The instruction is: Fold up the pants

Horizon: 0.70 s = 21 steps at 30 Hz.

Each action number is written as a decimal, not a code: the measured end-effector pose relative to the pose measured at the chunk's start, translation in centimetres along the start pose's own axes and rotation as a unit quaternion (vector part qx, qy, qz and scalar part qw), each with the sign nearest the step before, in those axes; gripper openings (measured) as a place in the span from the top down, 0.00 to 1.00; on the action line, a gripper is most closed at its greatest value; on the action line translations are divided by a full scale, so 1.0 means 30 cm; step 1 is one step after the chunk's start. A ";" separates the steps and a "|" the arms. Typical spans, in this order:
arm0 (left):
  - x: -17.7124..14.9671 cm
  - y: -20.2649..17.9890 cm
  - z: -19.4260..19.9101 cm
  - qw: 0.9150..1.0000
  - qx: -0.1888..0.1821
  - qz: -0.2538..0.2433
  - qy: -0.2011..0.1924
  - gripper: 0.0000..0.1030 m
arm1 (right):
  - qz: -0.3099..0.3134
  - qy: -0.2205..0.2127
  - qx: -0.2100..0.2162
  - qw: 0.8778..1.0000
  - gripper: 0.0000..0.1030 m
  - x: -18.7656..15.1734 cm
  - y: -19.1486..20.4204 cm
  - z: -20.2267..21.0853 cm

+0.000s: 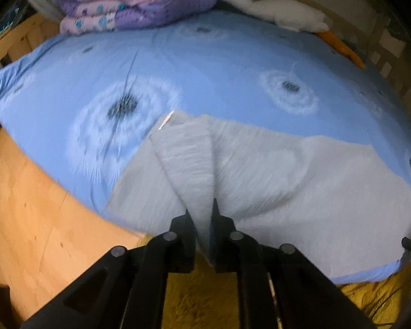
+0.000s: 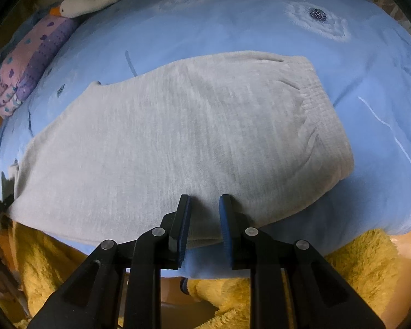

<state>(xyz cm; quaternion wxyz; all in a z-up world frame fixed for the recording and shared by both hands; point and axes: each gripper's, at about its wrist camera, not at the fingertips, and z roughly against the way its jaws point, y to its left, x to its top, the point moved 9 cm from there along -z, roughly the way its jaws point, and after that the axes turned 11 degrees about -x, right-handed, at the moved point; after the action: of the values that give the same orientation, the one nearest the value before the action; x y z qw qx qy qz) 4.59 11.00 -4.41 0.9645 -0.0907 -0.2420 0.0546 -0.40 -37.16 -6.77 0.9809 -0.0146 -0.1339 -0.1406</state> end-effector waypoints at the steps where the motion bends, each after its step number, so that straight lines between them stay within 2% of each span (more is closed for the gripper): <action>1: -0.011 0.018 0.001 1.000 -0.004 0.011 -0.002 0.84 | 0.003 0.002 -0.002 1.000 0.80 0.001 0.003 -0.002; 3: -0.013 0.052 0.014 1.000 -0.001 0.027 -0.008 0.80 | 0.008 0.004 -0.006 1.000 0.80 0.003 0.009 -0.005; 6: 0.005 0.140 0.061 0.998 0.032 0.044 -0.020 0.80 | 0.011 0.008 -0.015 1.000 0.80 0.007 0.021 -0.006; 9: 0.034 0.200 0.100 0.998 0.025 0.057 -0.028 0.80 | 0.011 0.011 -0.017 1.000 0.80 0.018 0.039 0.008; 12: 0.083 0.210 0.125 0.998 0.009 0.044 -0.035 0.80 | 0.027 -0.005 0.000 1.000 0.80 0.056 0.105 0.055; 15: 0.145 0.192 0.121 0.998 -0.032 0.034 -0.029 0.76 | 0.064 -0.026 0.011 0.998 0.80 0.110 0.202 0.097; 16: 0.169 0.180 0.111 0.998 -0.052 0.034 -0.024 0.71 | 0.079 -0.030 0.016 0.996 0.80 0.130 0.248 0.108; 21: 0.259 0.121 0.038 0.991 -0.130 0.012 0.001 0.63 | 0.118 -0.030 0.032 0.992 0.80 0.160 0.407 0.104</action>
<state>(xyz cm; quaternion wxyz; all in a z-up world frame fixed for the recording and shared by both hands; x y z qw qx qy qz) 10.64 15.89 -0.60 0.9441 -0.2181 -0.2448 0.0346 6.65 -26.55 -2.39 0.9861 -0.0032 -0.1648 -0.0193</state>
